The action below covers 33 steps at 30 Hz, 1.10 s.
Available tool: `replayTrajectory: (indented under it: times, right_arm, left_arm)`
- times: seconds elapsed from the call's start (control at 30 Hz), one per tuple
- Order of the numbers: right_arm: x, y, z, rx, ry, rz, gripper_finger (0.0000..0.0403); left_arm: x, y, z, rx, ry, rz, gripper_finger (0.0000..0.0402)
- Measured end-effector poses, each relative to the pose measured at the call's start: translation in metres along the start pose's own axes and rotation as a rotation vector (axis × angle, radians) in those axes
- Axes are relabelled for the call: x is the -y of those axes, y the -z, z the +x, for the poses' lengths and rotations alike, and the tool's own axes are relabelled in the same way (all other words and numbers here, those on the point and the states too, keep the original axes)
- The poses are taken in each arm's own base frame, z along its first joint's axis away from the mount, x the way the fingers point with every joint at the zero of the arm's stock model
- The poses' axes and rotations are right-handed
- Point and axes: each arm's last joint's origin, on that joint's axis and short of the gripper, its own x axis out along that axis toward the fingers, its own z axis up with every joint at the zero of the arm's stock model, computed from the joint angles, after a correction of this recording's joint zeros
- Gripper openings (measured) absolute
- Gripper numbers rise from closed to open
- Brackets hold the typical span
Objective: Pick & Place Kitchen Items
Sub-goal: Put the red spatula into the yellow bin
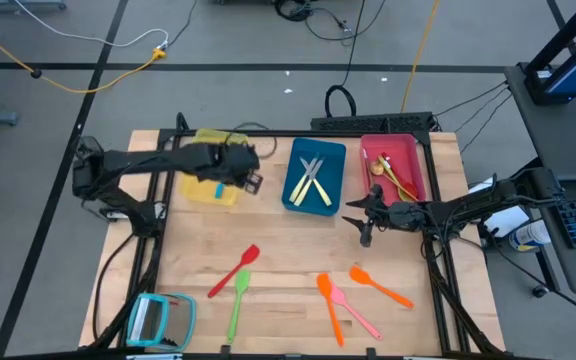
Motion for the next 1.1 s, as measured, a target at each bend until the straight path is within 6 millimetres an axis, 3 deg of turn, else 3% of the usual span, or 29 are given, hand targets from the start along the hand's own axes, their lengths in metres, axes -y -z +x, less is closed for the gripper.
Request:
replayTrajectory:
  times: [0.33,0.63,0.8,0.9,1.1]
  right_arm:
    - [0.000,0.000,0.000,0.000,0.000,0.000,0.0201]
    - [0.000,0.002,0.000,-0.018,0.000,-0.008,0.0201]
    - [0.000,0.003,0.000,-0.025,0.001,-0.010,0.0201]
    - [0.000,0.003,0.000,-0.027,0.001,-0.011,0.0201]
    - [0.000,0.003,0.000,-0.028,0.001,-0.012,0.0201]
  left_arm:
    - [0.062,0.085,-0.036,0.001,0.202,0.328,0.0098]
    - [0.096,0.152,-0.048,-0.028,0.324,0.412,0.0172]
    - [0.112,0.174,-0.032,-0.054,0.309,0.391,0.0185]
    - [0.119,0.186,-0.011,-0.091,0.241,0.393,0.0186]
    - [0.114,0.199,0.020,-0.216,0.049,0.378,0.0186]
